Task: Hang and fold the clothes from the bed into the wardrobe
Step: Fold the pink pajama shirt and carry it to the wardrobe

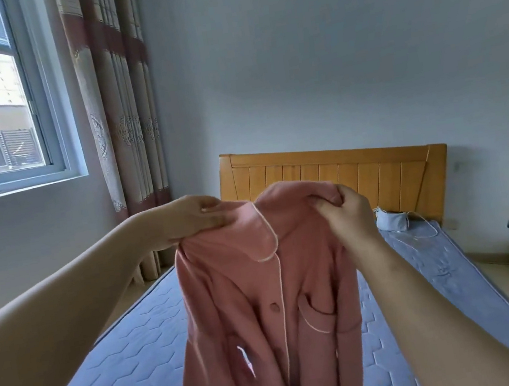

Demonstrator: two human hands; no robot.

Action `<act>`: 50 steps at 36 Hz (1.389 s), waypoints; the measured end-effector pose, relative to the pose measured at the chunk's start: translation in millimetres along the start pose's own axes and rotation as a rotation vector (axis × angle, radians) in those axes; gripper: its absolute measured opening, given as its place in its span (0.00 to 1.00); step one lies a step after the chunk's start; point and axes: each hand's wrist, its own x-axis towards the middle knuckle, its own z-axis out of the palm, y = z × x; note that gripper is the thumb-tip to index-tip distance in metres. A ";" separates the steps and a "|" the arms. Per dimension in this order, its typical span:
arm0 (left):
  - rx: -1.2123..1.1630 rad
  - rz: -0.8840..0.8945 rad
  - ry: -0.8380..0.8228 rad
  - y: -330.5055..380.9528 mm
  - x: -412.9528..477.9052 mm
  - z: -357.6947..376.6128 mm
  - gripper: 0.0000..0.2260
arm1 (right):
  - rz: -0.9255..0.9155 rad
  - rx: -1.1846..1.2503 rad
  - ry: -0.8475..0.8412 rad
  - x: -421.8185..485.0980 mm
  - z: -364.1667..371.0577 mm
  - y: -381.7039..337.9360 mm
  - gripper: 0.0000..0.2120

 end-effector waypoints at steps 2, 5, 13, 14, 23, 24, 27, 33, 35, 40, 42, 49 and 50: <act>0.008 -0.058 -0.267 -5.2 -2.3 -5.1 0.33 | -0.011 -0.028 0.007 4.0 -4.3 2.3 0.07; 0.291 -0.141 -0.349 -10.3 -2.8 -5.8 0.24 | -0.016 -0.045 0.023 8.2 -8.1 2.6 0.11; 0.683 -0.112 0.268 -26.4 15.8 1.0 0.09 | -0.030 -0.239 -0.051 10.6 -24.6 7.1 0.10; 0.675 -0.114 0.332 -28.2 17.1 1.0 0.09 | -0.045 -0.353 -0.073 11.7 -28.2 9.8 0.14; 0.572 -0.182 0.578 -37.2 24.8 14.2 0.11 | -0.034 -0.809 -0.078 8.9 -35.2 30.6 0.06; 0.325 -0.208 0.527 -36.8 27.0 14.3 0.12 | -0.013 -0.837 -0.069 8.1 -36.2 34.4 0.08; -0.046 -0.298 0.439 -37.1 27.0 13.7 0.14 | 0.086 -0.844 -0.050 0.9 -35.9 43.8 0.10; 0.165 -0.189 0.598 -51.2 7.7 13.2 0.13 | 0.217 -0.576 -0.005 -22.5 -17.0 49.9 0.10; -0.026 -0.218 0.610 -57.3 2.1 15.3 0.11 | 0.288 -0.409 0.074 -31.9 -4.0 45.9 0.11; -0.589 -0.341 0.609 -71.2 -11.3 14.6 0.11 | 0.371 -0.014 0.216 -56.3 29.4 23.9 0.15; -0.602 -0.300 0.672 -76.0 -18.6 12.9 0.11 | 0.312 0.027 0.282 -65.4 40.0 14.6 0.15; -0.370 -0.049 0.807 -88.4 -58.9 -5.9 0.08 | 0.079 -0.004 0.516 -103.1 67.1 -15.5 0.10; -0.326 -0.008 0.824 -87.0 -66.2 -8.4 0.09 | 0.058 0.004 0.539 -109.0 69.4 -20.4 0.08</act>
